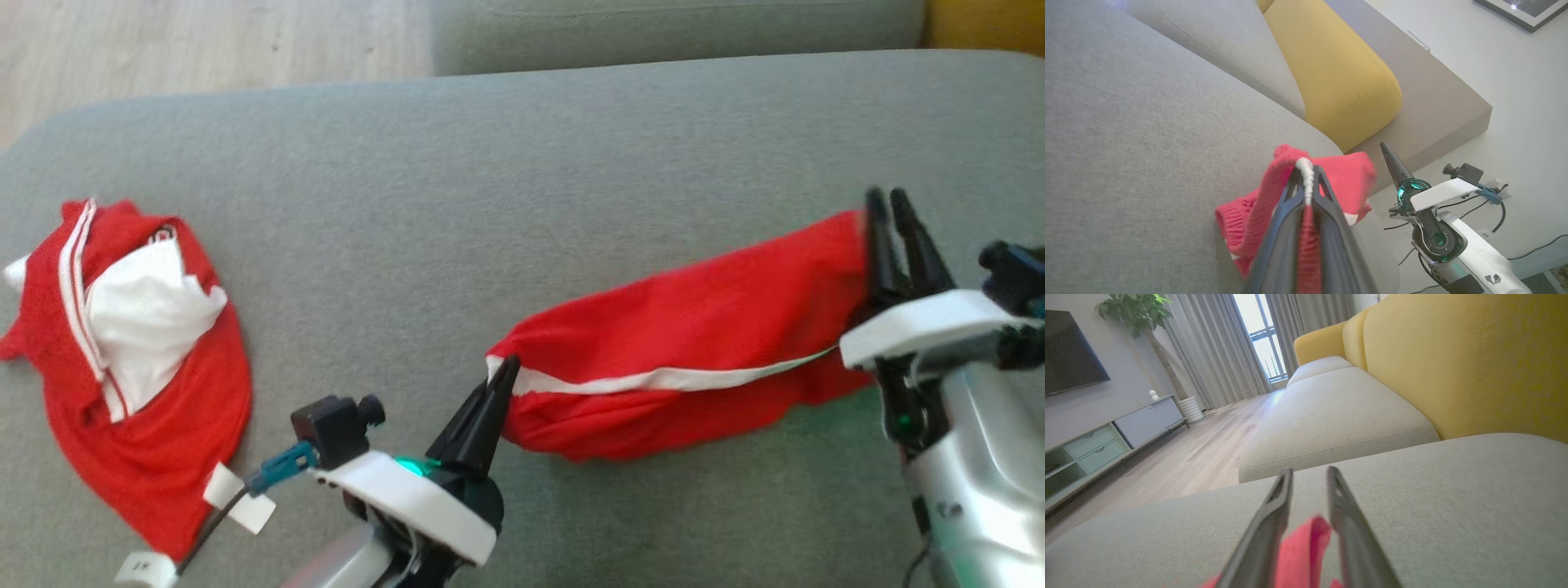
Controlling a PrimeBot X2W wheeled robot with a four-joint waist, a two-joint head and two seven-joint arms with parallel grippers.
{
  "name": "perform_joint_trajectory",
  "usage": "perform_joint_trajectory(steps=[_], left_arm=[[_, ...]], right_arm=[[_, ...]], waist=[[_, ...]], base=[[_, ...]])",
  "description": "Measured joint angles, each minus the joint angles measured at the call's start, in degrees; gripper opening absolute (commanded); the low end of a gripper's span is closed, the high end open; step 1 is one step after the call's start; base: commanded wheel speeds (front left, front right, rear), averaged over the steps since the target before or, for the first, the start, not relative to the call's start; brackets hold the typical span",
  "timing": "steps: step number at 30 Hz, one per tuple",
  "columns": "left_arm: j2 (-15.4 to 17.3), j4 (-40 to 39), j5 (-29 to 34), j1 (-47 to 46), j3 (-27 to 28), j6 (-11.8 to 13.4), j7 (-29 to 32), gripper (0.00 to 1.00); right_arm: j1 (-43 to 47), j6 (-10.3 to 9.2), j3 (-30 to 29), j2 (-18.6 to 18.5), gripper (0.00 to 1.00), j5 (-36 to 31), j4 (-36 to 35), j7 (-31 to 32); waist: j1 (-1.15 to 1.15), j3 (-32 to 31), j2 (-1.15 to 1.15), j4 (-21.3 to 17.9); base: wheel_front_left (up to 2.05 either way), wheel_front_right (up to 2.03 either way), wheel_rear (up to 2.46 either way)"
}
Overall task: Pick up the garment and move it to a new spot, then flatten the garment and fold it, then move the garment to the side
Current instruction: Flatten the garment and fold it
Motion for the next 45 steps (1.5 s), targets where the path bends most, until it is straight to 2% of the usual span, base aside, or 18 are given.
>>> perform_joint_trajectory(steps=[5,7,11,14,18,25,37,38,39,40,41,42,43,45], left_arm=[[-1.9,4.5,2.3,-1.6,0.3,-0.6,-3.0,0.0],[-2.4,6.3,3.6,-1.8,0.9,-0.6,-4.1,0.0],[-3.5,9.2,5.9,-2.7,1.9,-0.6,-5.5,0.0],[-4.0,10.6,7.4,-2.9,2.7,-0.9,-6.0,0.0],[-4.3,11.6,8.3,-2.9,3.9,-1.5,-6.1,0.0],[-5.1,12.8,9.6,-2.9,5.0,-2.2,-6.5,0.0],[-5.8,13.7,10.5,-2.9,5.0,-3.1,-6.5,0.0],[-5.8,13.8,10.5,-2.9,5.0,-3.2,-6.5,0.0],[-5.9,13.9,10.5,-2.9,5.0,-3.2,-6.5,0.0],[-5.9,14.0,10.5,-2.9,5.0,-3.2,-6.5,0.0],[-6.0,14.1,10.5,-2.9,5.0,-3.2,-6.5,0.0],[-6.1,14.2,10.5,-2.9,5.0,-3.4,-6.5,0.0],[-6.1,14.2,10.5,-2.9,5.1,-3.4,-6.5,0.0],[-6.1,14.3,10.8,-2.9,5.2,-3.4,-6.5,0.0]], right_arm=[[-2.0,0.0,4.6,-0.3,1.0,1.1,4.8,-2.9],[-0.9,0.0,5.6,-1.5,1.0,1.4,5.1,-3.5],[4.5,0.0,7.2,-4.8,1.0,2.6,3.5,-3.8],[10.3,0.0,8.4,-5.7,1.0,3.3,1.6,-3.8],[14.5,0.0,9.1,-6.2,1.0,3.9,-1.1,-3.3],[14.8,0.0,10.1,-6.9,1.0,3.4,-4.2,-2.0],[14.3,0.0,12.1,-6.7,1.0,3.0,-0.7,-0.6],[14.0,0.0,12.3,-6.7,0.97,3.2,-0.3,-0.6],[13.6,0.0,12.5,-6.7,0.84,3.3,0.0,-0.6],[13.3,0.0,12.6,-6.7,0.66,3.4,0.2,-0.7],[13.0,0.0,12.9,-6.7,0.45,3.4,0.3,-0.7],[12.8,0.0,13.2,-6.7,0.16,3.4,0.5,-0.9],[12.5,0.0,13.6,-6.7,0.0,3.4,0.6,-1.2],[12.3,0.0,14.1,-6.7,0.0,3.4,0.6,-1.7]], waist=[[0.0,1.0,0.0,1.0],[-0.01,1.1,0.0,0.8],[-0.01,1.6,0.0,0.7],[-0.01,2.0,0.0,0.6],[-0.01,2.3,0.0,0.4],[-0.01,2.2,0.0,0.4],[-0.01,2.6,0.0,2.2],[-0.01,2.6,0.0,2.3],[-0.01,2.7,0.0,2.4],[-0.01,2.7,0.0,2.5],[-0.01,2.7,0.0,2.6],[-0.01,2.7,0.0,2.6],[-0.01,2.7,0.0,2.5],[-0.01,2.5,0.0,2.4]], base=[[0.0,0.0,0.0],[0.0,0.0,0.0],[0.0,0.0,0.0],[0.0,0.0,0.0],[0.0,0.0,0.0],[0.0,0.0,0.0],[0.0,0.0,0.0],[0.0,0.0,0.0],[0.0,0.0,0.0],[0.0,0.0,0.0],[0.0,0.0,0.0],[0.0,0.0,0.0],[0.0,0.0,0.0],[0.0,0.0,0.0]])
